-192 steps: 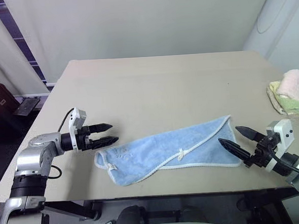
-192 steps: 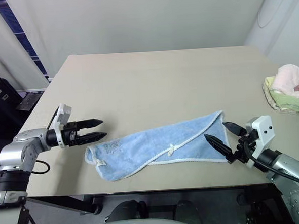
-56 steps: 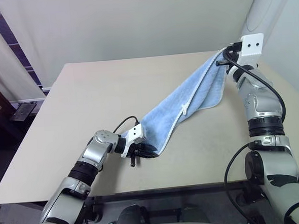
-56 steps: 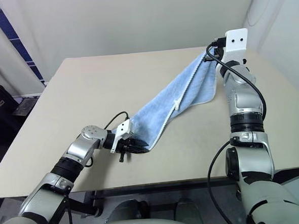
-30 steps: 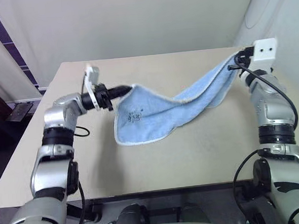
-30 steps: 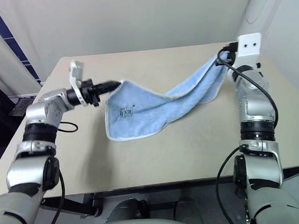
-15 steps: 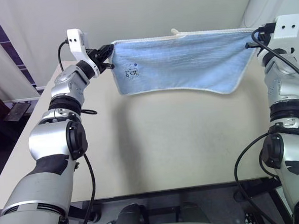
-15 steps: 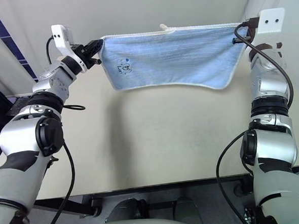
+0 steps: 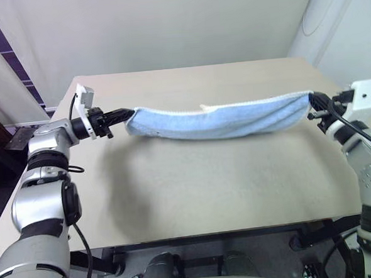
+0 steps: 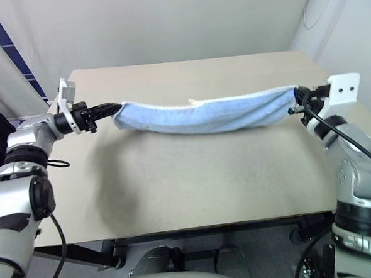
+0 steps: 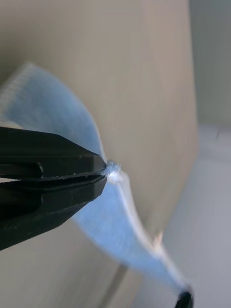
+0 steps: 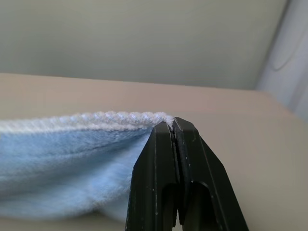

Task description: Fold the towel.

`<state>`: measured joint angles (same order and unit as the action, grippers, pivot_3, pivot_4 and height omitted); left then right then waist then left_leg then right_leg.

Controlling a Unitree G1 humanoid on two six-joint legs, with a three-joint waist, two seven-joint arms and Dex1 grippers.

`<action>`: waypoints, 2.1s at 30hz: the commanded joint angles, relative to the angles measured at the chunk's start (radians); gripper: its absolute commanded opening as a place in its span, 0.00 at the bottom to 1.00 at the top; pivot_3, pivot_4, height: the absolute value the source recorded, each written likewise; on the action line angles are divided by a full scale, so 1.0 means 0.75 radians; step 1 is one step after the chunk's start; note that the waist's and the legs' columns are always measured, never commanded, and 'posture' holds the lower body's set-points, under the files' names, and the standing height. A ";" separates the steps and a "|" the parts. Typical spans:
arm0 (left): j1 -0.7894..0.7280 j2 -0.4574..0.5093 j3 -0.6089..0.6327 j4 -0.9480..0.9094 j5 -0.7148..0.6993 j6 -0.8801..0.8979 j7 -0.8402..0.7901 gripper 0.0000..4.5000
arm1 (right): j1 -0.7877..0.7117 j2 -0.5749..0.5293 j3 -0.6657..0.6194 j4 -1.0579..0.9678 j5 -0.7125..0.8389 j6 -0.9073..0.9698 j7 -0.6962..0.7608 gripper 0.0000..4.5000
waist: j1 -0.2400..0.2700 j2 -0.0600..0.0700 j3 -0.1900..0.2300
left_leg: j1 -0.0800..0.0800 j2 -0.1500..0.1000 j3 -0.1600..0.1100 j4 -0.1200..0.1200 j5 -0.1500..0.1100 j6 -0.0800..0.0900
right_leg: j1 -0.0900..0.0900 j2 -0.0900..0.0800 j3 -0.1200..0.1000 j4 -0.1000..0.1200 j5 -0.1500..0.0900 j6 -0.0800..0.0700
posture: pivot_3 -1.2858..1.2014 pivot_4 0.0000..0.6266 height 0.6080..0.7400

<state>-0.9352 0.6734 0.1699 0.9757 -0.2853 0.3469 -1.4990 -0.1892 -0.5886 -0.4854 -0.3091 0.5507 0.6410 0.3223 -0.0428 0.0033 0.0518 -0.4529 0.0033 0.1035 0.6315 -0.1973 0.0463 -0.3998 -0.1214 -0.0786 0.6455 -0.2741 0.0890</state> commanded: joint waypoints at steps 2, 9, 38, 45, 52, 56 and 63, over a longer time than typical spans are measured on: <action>0.206 0.102 -0.015 -0.416 -0.118 0.268 -0.121 0.01 | 0.265 -0.016 -0.128 -0.349 0.201 0.091 0.101 0.00 | 0.004 0.000 0.000 | 0.002 0.001 0.000 -0.001 0.000 0.000 | 0.001 0.000 0.000 -0.001 0.000 0.000 | 0.52 0.00 0.82; 0.524 0.189 -0.009 -0.802 -0.221 0.492 -0.096 0.01 | 0.759 -0.057 -0.234 -0.627 0.400 0.136 0.294 0.00 | 0.031 0.003 -0.001 | 0.010 0.004 0.001 -0.006 -0.001 0.000 | 0.010 0.001 0.000 -0.009 0.001 -0.003 | 0.52 0.00 0.82; 0.515 0.191 -0.120 -0.310 -0.131 0.162 -0.050 0.01 | 0.746 -0.043 -0.185 -0.243 0.185 -0.029 0.352 0.00 | 0.050 -0.006 -0.006 | 0.038 0.017 -0.027 0.002 -0.038 -0.034 | 0.054 -0.009 -0.046 0.004 -0.059 -0.015 | 0.52 0.00 0.82; 0.323 0.076 -0.103 -0.042 -0.079 0.013 0.094 0.01 | 0.504 0.008 0.020 -0.054 0.050 -0.085 0.269 0.00 | 0.044 -0.007 -0.007 | 0.037 0.017 -0.025 0.004 -0.035 -0.031 | 0.053 -0.009 -0.046 0.005 -0.056 -0.009 | 0.52 0.00 0.82; 0.227 0.040 -0.097 0.133 -0.022 -0.101 0.140 0.01 | 0.315 0.063 0.144 0.128 -0.060 -0.177 0.225 0.00 | 0.039 -0.007 -0.006 | 0.036 0.017 -0.022 0.008 -0.035 -0.029 | 0.051 -0.007 -0.046 0.014 -0.053 -0.003 | 0.52 0.00 0.82; 0.212 0.003 -0.076 0.220 0.006 -0.205 0.242 0.01 | 0.240 0.085 0.220 0.192 -0.073 -0.189 0.264 0.00 | 0.042 -0.007 -0.006 | 0.036 0.018 -0.023 0.017 -0.035 -0.029 | 0.051 -0.007 -0.046 0.022 -0.053 -0.004 | 0.52 0.00 0.82; 0.182 -0.053 -0.010 0.293 0.014 -0.285 0.370 0.24 | 0.157 0.091 0.270 0.265 -0.040 -0.113 0.307 0.22 | 0.042 -0.008 -0.006 | 0.036 0.018 -0.024 0.023 -0.036 -0.031 | 0.051 -0.010 -0.046 0.025 -0.051 -0.004 | 0.52 0.00 0.82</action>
<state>-0.7531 0.6255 0.1341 1.2014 -0.2712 0.1550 -1.2359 -0.0423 -0.5257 -0.2714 -0.1019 0.4976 0.5527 0.5487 -0.0117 -0.0024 0.0472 -0.4263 0.0166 0.0858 0.6488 -0.2245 0.0229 -0.3618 -0.1288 -0.1128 0.6641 -0.3125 0.0864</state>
